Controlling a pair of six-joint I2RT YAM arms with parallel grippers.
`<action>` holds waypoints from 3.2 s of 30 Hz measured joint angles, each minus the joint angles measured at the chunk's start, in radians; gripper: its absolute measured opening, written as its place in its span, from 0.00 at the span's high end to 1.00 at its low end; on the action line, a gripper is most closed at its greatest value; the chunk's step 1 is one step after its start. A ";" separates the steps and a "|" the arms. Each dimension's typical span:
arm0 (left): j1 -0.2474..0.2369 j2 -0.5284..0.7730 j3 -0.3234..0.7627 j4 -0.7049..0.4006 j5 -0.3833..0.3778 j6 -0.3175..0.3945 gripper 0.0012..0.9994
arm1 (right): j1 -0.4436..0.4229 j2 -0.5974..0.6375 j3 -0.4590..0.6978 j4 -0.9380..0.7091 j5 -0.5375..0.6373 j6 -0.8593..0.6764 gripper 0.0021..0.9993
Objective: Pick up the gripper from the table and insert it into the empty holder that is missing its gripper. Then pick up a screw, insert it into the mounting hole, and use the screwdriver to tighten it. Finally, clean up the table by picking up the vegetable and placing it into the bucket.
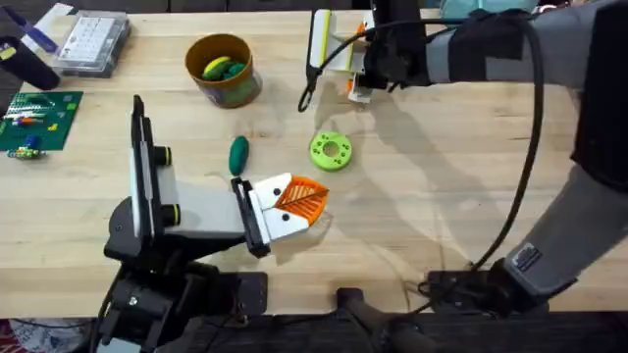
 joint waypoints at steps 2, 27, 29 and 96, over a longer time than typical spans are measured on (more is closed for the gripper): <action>0.000 0.000 0.000 0.000 0.000 0.000 0.99 | 0.002 0.000 0.000 -0.001 0.000 0.021 0.01; 0.000 0.000 0.000 0.000 0.000 0.000 0.99 | 0.003 0.000 0.000 -0.003 -0.001 0.053 0.01; 0.000 0.000 0.000 0.000 0.000 0.000 0.99 | 0.003 0.000 0.000 -0.003 -0.001 0.053 0.01; 0.000 0.000 0.000 0.000 0.000 0.000 0.99 | 0.003 0.000 0.000 -0.003 -0.001 0.053 0.01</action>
